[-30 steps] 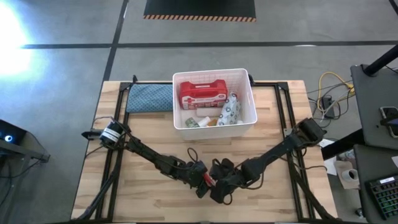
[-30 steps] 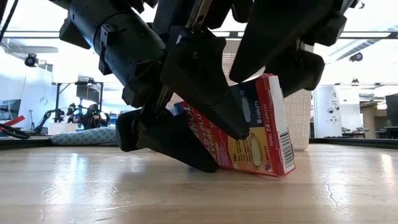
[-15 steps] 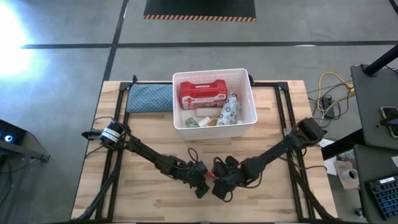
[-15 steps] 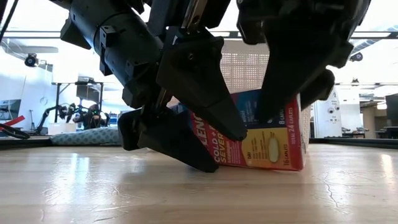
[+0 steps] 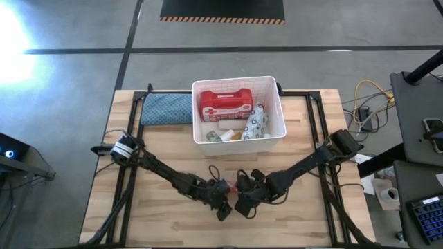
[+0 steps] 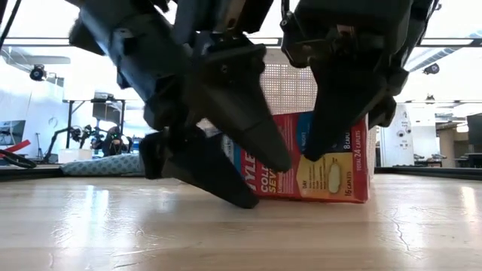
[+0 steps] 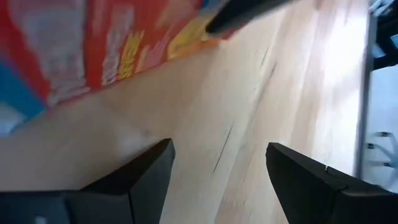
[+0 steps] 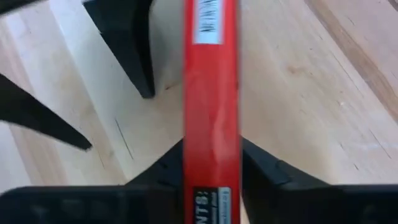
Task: Pick & place medical supplies in basket/bin
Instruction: Put the red pill box into the bin
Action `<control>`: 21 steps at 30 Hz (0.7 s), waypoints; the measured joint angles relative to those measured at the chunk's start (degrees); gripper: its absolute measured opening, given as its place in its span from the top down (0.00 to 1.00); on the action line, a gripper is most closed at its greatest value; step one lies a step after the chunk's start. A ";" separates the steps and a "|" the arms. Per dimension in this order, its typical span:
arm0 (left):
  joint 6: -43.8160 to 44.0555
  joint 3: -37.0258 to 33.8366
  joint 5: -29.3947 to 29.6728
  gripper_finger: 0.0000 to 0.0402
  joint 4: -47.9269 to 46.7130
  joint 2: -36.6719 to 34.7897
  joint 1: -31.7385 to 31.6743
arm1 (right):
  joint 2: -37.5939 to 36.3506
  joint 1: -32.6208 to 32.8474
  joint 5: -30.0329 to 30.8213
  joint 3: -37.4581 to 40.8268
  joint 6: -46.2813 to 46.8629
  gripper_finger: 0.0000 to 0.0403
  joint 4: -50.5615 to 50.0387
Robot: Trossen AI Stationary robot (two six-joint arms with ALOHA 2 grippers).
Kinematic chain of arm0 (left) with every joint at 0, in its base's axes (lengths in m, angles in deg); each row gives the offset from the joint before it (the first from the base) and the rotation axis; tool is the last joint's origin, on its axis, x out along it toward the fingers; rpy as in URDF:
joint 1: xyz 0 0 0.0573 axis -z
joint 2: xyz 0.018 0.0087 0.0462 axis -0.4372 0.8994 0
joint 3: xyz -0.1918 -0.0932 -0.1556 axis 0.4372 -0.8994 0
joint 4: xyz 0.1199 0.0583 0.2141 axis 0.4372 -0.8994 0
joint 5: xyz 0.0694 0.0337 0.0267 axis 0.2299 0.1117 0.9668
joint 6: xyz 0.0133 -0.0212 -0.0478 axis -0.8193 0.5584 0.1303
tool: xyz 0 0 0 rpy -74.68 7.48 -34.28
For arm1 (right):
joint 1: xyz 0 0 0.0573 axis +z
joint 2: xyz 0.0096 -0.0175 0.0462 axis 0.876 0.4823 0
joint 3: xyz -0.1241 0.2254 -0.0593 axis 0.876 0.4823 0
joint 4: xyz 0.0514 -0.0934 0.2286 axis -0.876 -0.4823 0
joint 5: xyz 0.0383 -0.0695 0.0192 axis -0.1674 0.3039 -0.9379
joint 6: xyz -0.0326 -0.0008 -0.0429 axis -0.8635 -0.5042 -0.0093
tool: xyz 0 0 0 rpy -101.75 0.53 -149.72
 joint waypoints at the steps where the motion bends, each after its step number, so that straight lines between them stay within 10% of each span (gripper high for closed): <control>1: 0.03 -0.02 1.31 0.40 -1.00 -0.29 0.43 | 0.00 -0.13 -0.09 0.02 -0.02 0.78 0.01; 10: 7.32 -0.46 23.25 0.40 -25.29 -9.45 4.32 | -1.57 -0.62 -0.18 0.04 1.38 0.97 0.00; 21: 24.14 -10.40 26.74 0.40 -36.03 -22.84 8.36 | -15.89 -1.67 5.31 0.00 -2.88 0.97 7.69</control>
